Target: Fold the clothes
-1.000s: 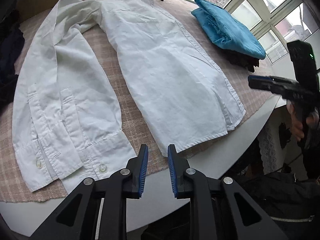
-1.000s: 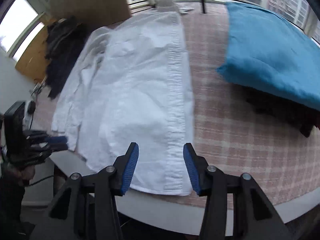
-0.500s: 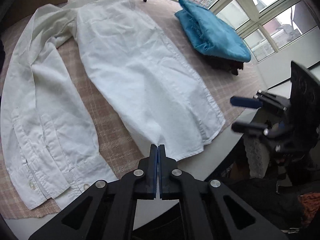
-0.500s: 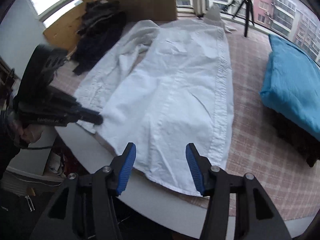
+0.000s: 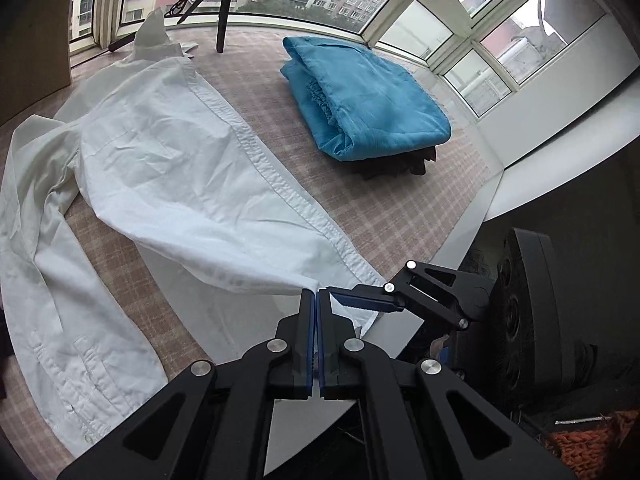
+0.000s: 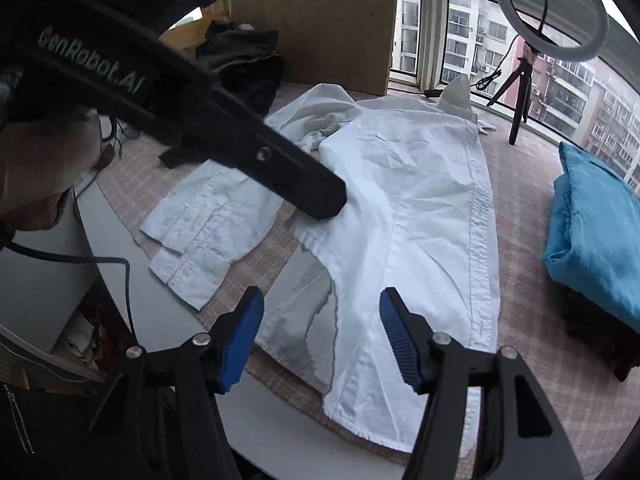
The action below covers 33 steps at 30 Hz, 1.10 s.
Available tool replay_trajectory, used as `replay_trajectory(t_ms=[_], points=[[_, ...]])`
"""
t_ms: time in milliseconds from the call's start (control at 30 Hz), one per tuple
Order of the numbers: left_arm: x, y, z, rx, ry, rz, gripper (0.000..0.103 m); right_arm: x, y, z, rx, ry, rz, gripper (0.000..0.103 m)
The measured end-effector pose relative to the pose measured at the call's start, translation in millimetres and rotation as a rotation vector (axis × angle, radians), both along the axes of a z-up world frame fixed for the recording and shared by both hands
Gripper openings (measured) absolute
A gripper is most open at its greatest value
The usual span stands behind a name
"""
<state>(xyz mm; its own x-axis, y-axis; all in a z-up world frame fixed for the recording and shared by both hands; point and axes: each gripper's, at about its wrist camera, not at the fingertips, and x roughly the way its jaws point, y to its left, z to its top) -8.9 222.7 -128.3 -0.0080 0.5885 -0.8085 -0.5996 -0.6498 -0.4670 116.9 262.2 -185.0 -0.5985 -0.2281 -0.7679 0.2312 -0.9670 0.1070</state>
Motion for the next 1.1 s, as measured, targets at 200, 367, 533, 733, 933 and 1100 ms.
replay_trajectory(t_ms=[200, 367, 533, 733, 933, 1100], points=[[7.8, -29.6, 0.5, -0.013, 0.054, 0.06, 0.009, -11.3, 49.1, 9.7, -0.093, -0.04, -0.111, 0.002], [23.7, -46.5, -32.7, -0.028, 0.076, 0.088, 0.01, -15.6, 80.9, 50.4, -0.179, -0.004, -0.168, 0.002], [54.4, -14.1, -84.3, -0.1, 0.095, -0.006, 0.013, -19.4, 88.5, 79.7, -0.164, 0.01, -0.158, 0.002], [40.8, -2.7, -106.3, -0.078, 0.045, 0.047, 0.014, -19.3, 86.3, 76.5, -0.115, -0.045, -0.141, 0.002], [59.3, -44.8, -111.1, -0.123, 0.042, 0.064, 0.028, -9.1, 98.7, 23.5, -0.071, -0.198, -0.185, 0.003], [58.0, -63.9, -112.0, -0.128, 0.02, 0.129, 0.028, 5.4, 124.0, -15.7, -0.074, -0.304, -0.263, 0.01]])
